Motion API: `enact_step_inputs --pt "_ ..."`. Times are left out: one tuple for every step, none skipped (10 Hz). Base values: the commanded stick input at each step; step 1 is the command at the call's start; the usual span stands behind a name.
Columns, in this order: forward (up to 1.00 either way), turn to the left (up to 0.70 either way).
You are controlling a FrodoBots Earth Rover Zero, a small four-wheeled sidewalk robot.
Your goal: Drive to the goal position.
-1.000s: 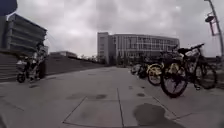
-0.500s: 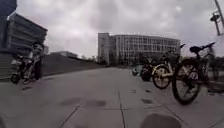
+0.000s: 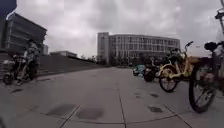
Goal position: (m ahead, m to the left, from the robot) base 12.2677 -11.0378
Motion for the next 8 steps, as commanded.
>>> enact_step_inputs --pt "0.7 0.0" --pt "0.7 0.0" --pt "0.7 0.0" --pt "0.7 0.0" --pt "0.7 0.0" --pt "0.7 0.0" --pt "0.7 0.0" --pt "0.7 0.0"
